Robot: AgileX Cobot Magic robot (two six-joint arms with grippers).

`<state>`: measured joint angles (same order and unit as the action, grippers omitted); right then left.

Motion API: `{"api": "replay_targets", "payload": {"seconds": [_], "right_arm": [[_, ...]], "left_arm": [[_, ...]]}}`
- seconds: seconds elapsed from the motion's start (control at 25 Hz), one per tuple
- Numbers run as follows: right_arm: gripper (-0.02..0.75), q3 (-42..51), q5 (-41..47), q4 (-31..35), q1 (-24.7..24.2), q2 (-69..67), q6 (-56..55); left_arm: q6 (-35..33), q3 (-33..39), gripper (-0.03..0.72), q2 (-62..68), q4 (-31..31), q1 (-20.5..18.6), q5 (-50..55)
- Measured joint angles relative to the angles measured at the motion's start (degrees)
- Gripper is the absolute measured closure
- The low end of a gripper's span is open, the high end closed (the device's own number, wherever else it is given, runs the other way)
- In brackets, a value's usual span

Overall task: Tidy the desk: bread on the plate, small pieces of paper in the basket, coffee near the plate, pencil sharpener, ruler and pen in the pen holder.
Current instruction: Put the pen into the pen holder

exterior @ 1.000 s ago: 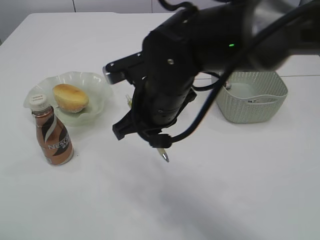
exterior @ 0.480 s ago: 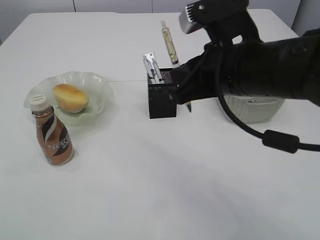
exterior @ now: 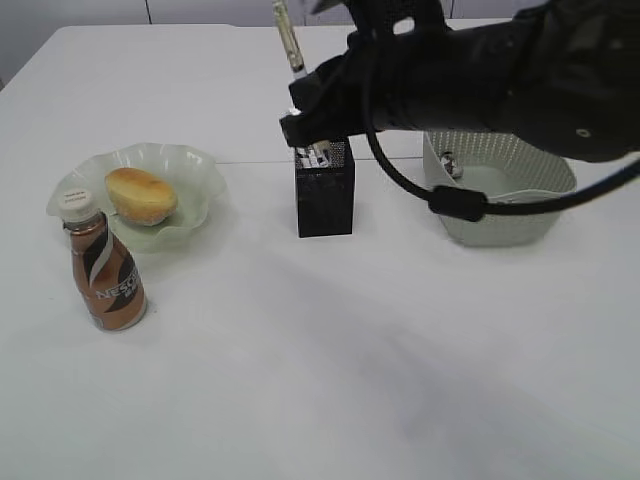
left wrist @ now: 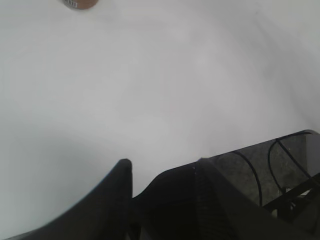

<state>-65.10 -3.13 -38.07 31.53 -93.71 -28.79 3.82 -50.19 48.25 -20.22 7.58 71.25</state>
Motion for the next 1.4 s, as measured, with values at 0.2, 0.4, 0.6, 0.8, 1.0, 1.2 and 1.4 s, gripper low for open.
{"api": "replay_targets", "payload": {"seconds": [0.2,0.4,0.6,0.8,1.0,1.2,1.4], "right_arm": [[0.659,-8.7,-0.5,0.3,-1.4,-6.6,0.0],[0.659,-14.5,-0.6,1.9,-5.3,-12.2,-0.1],[0.659,-18.2,-2.5,2.0,-7.6,-17.8,-0.1],[0.659,-20.8,-5.0,2.0,-7.7,-22.5,0.5],[0.659,-24.5,-5.8,2.0,-7.8,-26.6,2.0],[0.659,-25.4,-5.9,2.0,-8.5,-29.4,2.3],[0.659,-25.4,-5.8,2.0,-9.5,-30.5,2.4]], "left_arm": [[0.0,0.0,0.381,0.0,0.0,0.0,0.0],[0.0,0.0,0.381,0.0,0.0,0.0,0.0],[0.0,0.0,0.381,0.0,0.3,0.0,0.0],[0.0,0.0,0.381,0.0,0.4,0.0,0.1],[0.0,0.0,0.381,0.0,0.5,0.0,0.1],[0.0,0.0,0.381,0.0,0.5,0.0,0.1],[0.0,0.0,0.381,0.0,0.5,0.0,0.1]]}}
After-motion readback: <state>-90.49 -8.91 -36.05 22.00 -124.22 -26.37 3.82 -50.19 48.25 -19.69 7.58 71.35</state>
